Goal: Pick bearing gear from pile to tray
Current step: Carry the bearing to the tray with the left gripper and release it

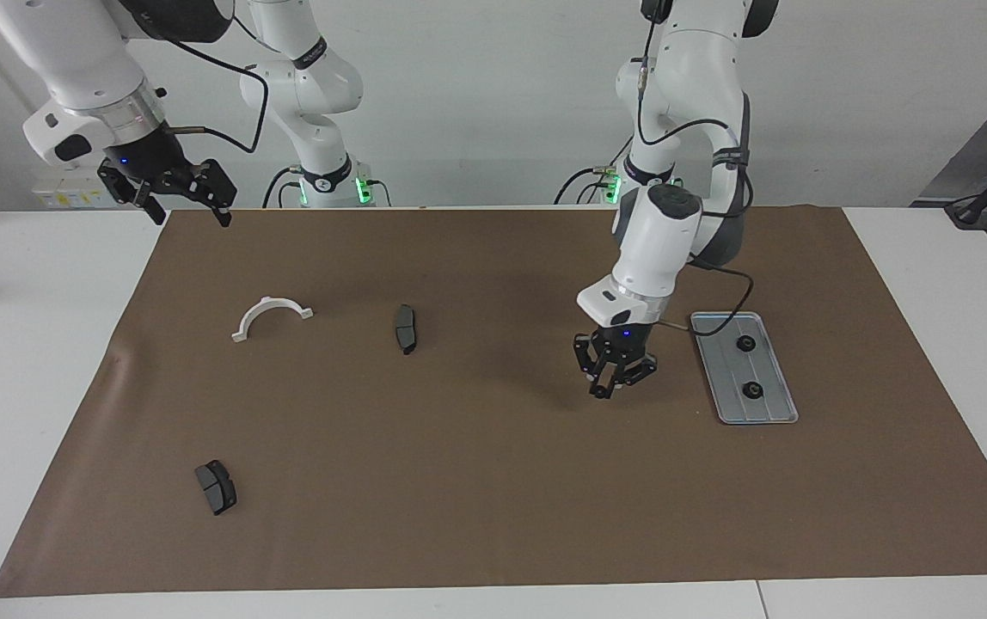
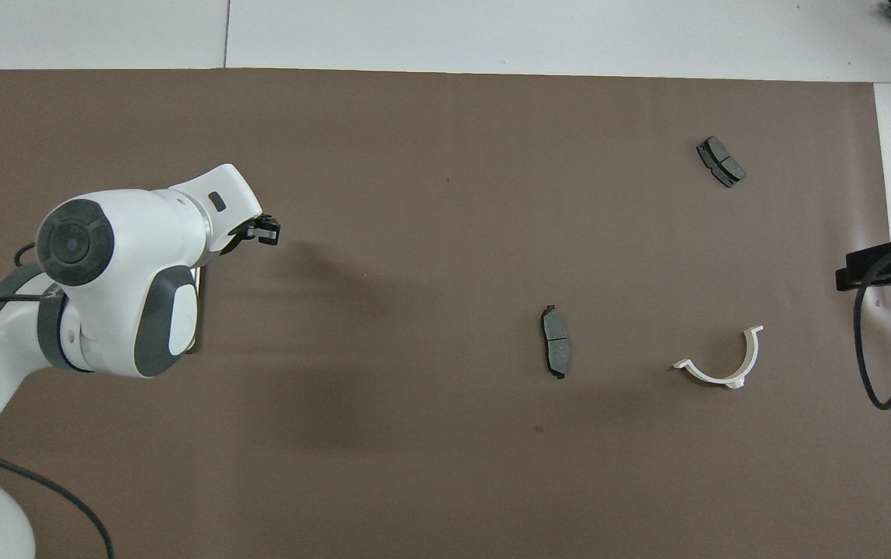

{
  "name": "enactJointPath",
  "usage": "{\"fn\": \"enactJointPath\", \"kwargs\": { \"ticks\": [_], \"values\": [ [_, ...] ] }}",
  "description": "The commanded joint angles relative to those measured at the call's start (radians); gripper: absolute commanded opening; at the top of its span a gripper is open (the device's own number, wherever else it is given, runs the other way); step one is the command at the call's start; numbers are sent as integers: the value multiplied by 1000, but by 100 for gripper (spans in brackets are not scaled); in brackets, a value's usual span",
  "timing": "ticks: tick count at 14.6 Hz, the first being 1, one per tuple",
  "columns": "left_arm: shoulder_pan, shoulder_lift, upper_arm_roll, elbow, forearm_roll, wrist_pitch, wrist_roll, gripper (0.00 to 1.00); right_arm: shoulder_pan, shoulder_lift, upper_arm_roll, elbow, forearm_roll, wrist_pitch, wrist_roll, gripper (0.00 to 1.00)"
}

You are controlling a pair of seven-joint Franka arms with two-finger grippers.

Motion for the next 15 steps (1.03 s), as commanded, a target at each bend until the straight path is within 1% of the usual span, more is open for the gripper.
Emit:
{"fn": "enactJointPath", "kwargs": {
  "ticks": [1, 4, 7, 9, 13, 15],
  "values": [
    [78, -58, -12, -66, 10, -12, 59, 0, -22, -5, 15, -5, 10, -4, 7, 100],
    [150, -88, -10, -140, 10, -9, 124, 0, -25, -4, 18, -5, 10, -4, 11, 100],
    [176, -118, -10, -215, 10, 4, 136, 0, -13, -4, 18, -5, 7, -4, 13, 100],
    [181, -131, -10, -249, 10, 12, 136, 0, -14, -4, 18, -5, 8, -3, 14, 100],
    [185, -148, -9, -316, 10, 75, 138, 0, -8, -4, 18, -5, 8, -4, 8, 100],
    [199, -148, -9, -324, 10, 84, 141, 0, -8, -4, 18, -5, 8, -4, 8, 100]
  ]
}}
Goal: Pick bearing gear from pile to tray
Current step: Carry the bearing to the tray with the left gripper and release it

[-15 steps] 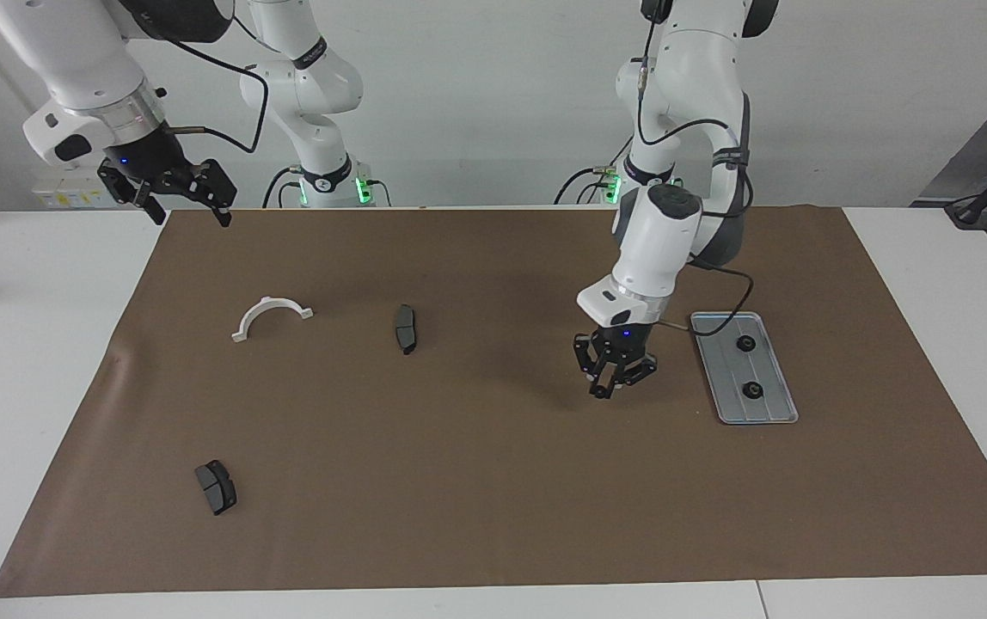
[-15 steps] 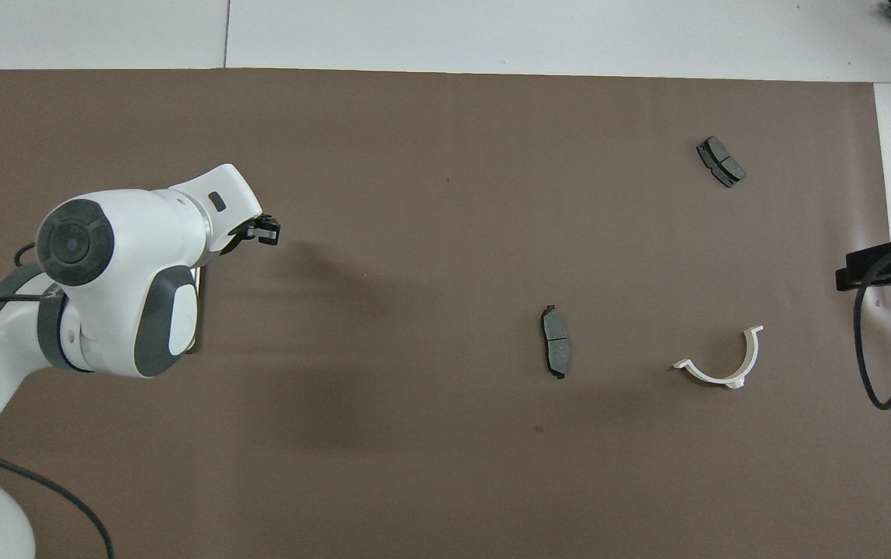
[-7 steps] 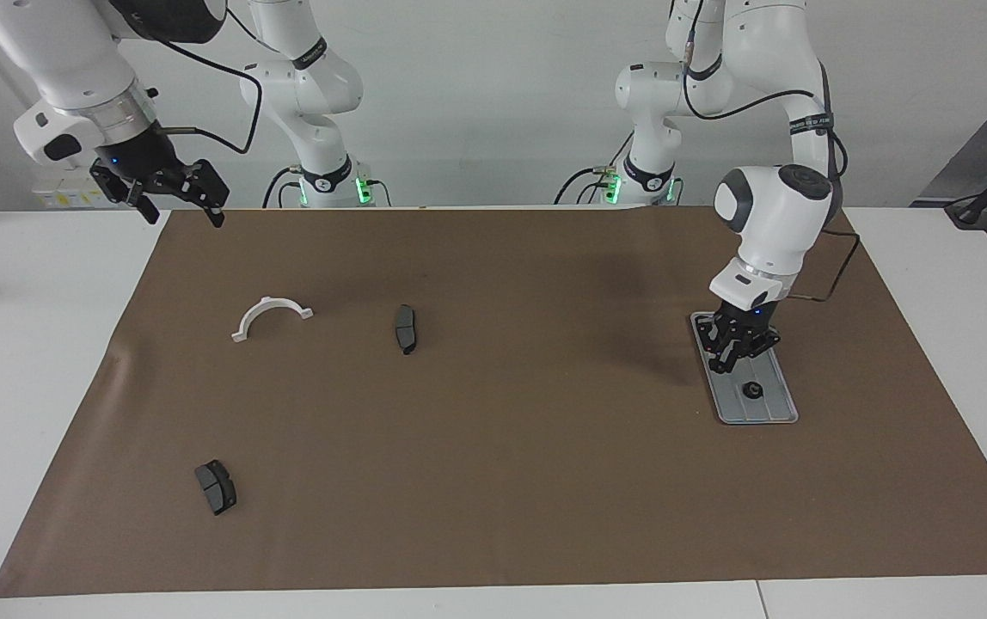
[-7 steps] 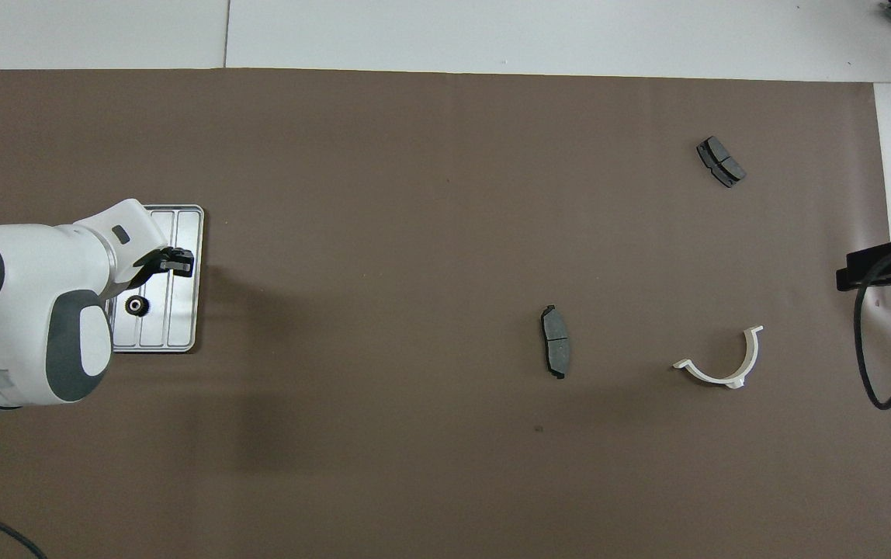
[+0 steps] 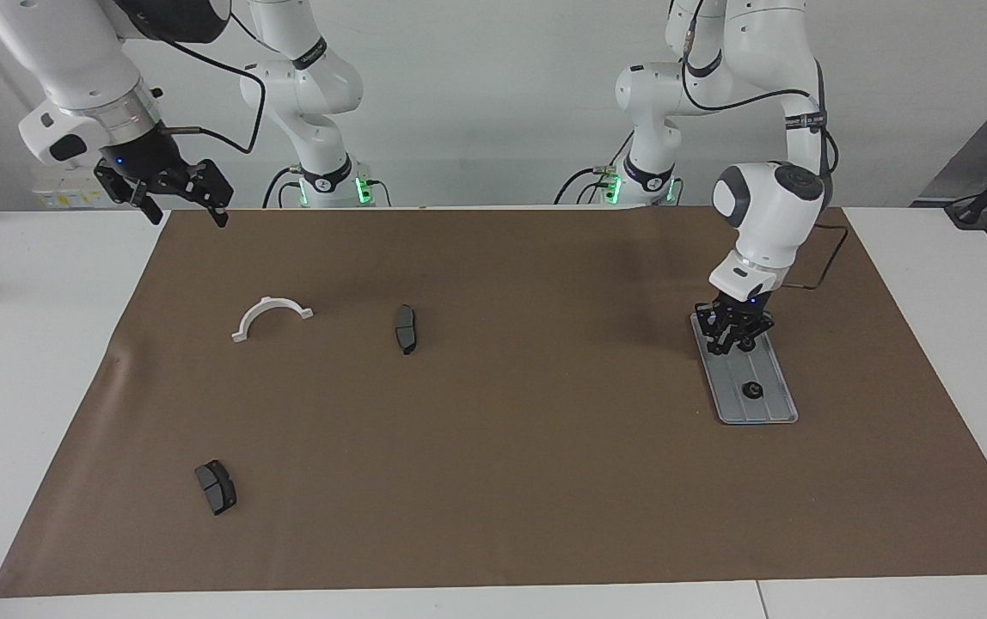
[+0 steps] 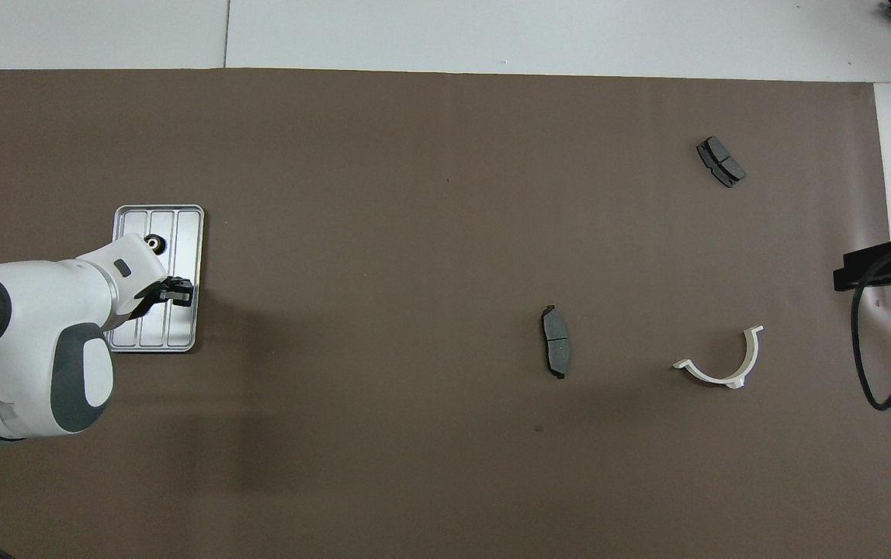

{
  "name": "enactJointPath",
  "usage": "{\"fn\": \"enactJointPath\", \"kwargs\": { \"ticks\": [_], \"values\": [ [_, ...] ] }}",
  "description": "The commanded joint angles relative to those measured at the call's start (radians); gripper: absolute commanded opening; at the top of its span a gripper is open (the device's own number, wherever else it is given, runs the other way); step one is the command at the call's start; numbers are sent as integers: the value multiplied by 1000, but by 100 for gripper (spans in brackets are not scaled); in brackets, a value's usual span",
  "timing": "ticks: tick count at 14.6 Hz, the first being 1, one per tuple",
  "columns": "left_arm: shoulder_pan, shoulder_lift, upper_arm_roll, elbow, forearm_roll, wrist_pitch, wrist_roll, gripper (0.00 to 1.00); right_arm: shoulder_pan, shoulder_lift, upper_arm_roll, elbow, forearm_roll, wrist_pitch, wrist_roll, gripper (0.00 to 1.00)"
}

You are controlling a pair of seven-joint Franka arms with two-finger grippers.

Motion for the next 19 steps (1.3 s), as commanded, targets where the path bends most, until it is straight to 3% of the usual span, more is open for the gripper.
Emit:
{"fn": "enactJointPath", "kwargs": {
  "ticks": [1, 4, 5, 6, 7, 12, 16, 19],
  "values": [
    [26, -36, -8, -46, 10, 29, 17, 0, -5, -4, 6, -5, 8, -4, 8, 100],
    [28, -25, -8, -51, 10, 31, 15, 0, -5, -4, 6, -4, 8, -4, 8, 100],
    [28, -24, -7, -50, 10, 29, 14, 24, -5, -4, 6, -5, 8, -4, 8, 100],
    [28, -24, -7, -50, 10, 29, 9, 85, -5, -4, 6, -5, 8, -4, 8, 100],
    [32, -24, -7, -48, 10, 28, 6, 100, -5, -4, 6, -5, 8, -4, 8, 100],
    [37, 1, -7, 62, 10, -50, 6, 100, -5, -4, 6, -5, 8, -4, 8, 100],
    [41, 22, -5, 298, 10, -383, 1, 100, -5, -4, 6, -5, 8, -4, 7, 100],
    [43, 29, -4, 444, 13, -550, 1, 100, -5, -4, 6, -5, 8, -4, 8, 100]
  ]
}}
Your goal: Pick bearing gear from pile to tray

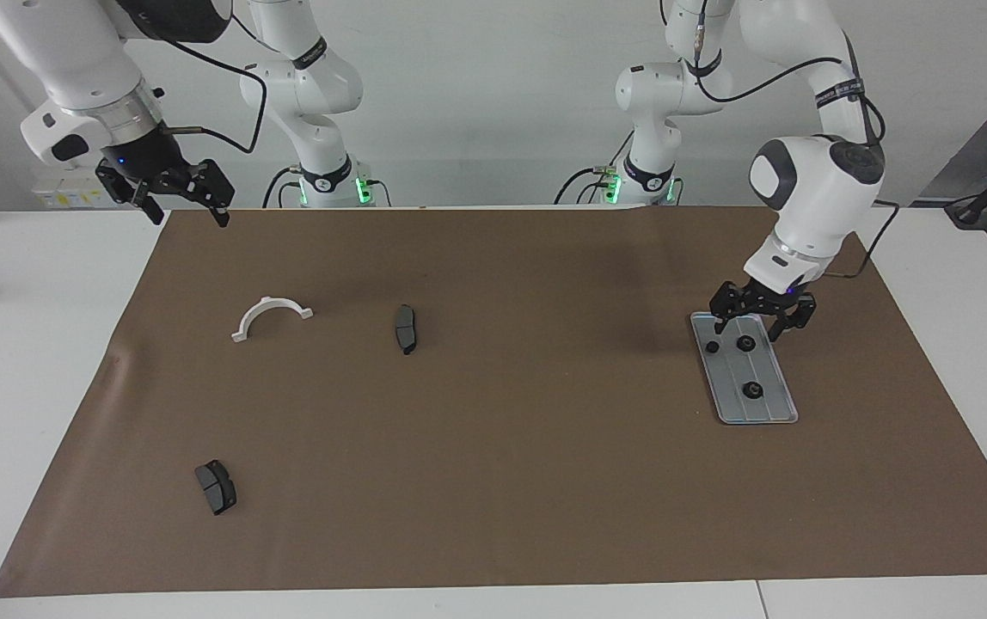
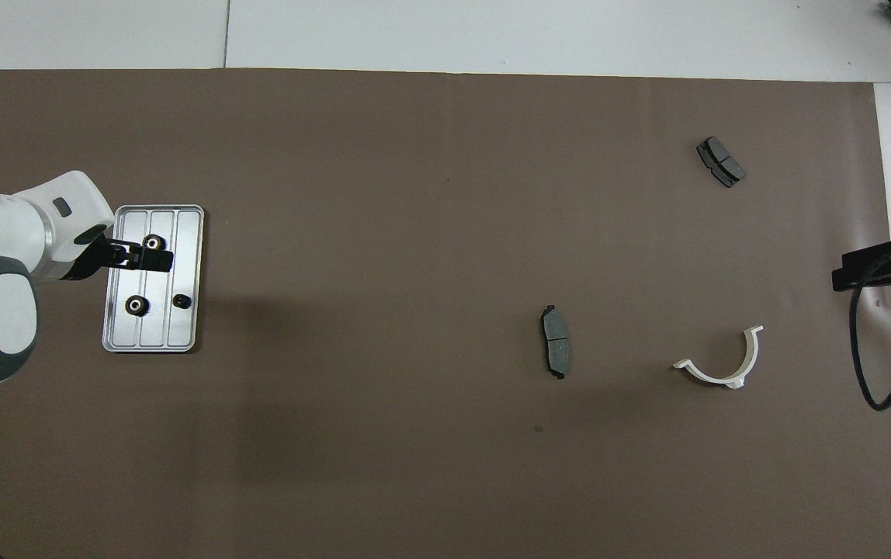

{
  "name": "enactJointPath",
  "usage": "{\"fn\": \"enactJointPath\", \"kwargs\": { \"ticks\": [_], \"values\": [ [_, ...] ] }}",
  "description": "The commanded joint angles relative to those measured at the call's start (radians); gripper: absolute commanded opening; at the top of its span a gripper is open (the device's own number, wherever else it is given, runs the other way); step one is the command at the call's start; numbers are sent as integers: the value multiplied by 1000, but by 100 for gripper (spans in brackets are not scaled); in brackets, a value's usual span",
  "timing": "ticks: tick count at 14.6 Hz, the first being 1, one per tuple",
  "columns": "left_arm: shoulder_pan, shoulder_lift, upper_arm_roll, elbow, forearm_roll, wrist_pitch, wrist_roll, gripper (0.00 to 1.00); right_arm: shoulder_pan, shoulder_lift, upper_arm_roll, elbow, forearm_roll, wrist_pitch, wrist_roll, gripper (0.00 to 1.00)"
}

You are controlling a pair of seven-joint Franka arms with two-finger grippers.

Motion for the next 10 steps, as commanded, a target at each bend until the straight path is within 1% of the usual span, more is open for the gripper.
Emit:
{"fn": "enactJointPath", "kwargs": {
  "ticks": [1, 3, 6, 7, 10],
  "values": [
    [14, 27, -4, 149, 19, -159, 0, 100, -5, -4, 6, -4, 8, -4, 7, 100],
    [12, 28, -7, 235, 91, -250, -5, 100, -5, -4, 6, -5, 8, -4, 7, 100],
    [9, 24, -7, 348, 100, -368, -5, 100, -5, -4, 6, -5, 8, -4, 7, 100],
    [8, 19, -7, 370, 99, -408, -6, 100, -5, -4, 6, -5, 8, -4, 8, 100],
    [9, -11, -7, 376, 91, -510, -32, 100, -5, -4, 6, -5, 8, -4, 7, 100]
  ]
}}
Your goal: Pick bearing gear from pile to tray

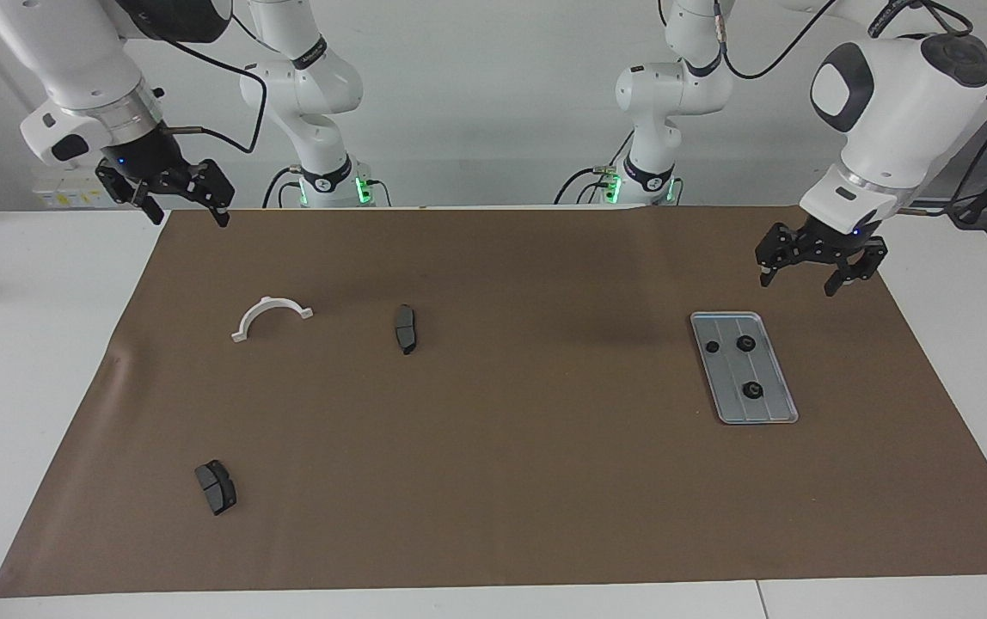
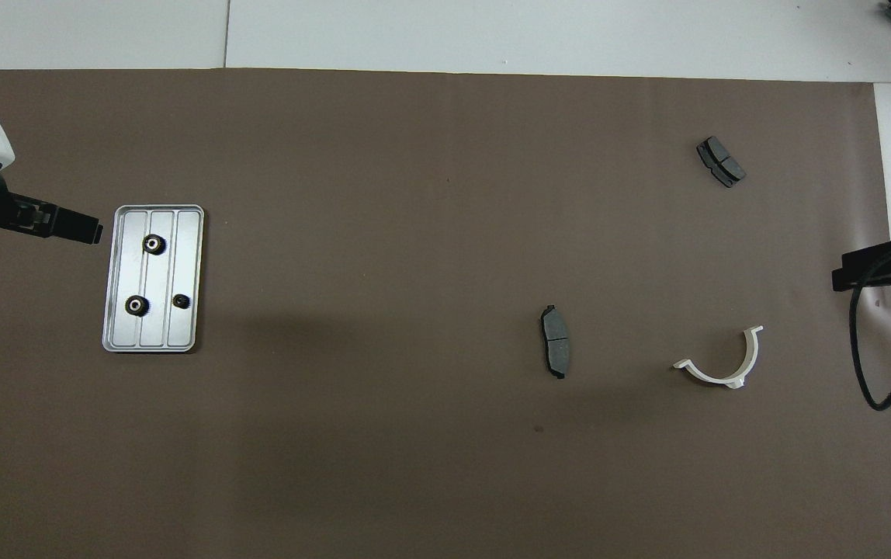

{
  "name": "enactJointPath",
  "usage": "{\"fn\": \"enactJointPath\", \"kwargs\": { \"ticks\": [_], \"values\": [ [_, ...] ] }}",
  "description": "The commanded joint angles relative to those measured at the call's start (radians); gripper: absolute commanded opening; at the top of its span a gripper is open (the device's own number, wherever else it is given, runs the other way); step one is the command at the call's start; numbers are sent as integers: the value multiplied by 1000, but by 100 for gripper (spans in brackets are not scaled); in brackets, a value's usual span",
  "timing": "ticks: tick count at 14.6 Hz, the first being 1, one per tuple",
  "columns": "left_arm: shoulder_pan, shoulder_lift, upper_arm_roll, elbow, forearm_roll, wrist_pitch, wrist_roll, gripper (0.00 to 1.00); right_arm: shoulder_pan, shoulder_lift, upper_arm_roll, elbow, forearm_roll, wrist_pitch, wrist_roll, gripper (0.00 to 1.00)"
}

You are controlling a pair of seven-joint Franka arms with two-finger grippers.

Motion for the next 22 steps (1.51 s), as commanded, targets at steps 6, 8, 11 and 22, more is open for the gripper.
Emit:
{"fn": "enactJointPath", "kwargs": {
  "ticks": [6, 8, 11, 22],
  "values": [
    [4, -69, -15, -13, 13, -180, -101, 100, -5, -4, 6, -3, 8, -4, 7, 100],
    [-1, -82, -14, -16, 14, -180, -101, 100, -5, -4, 6, -5, 8, -4, 7, 100],
    [-2, -91, -14, -19, 14, -186, -103, 100, -5, -4, 6, -3, 8, -4, 7, 100],
    [-7, -91, -15, -21, 48, -192, -175, 100, -5, -4, 6, -5, 8, -4, 7, 100]
  ]
}}
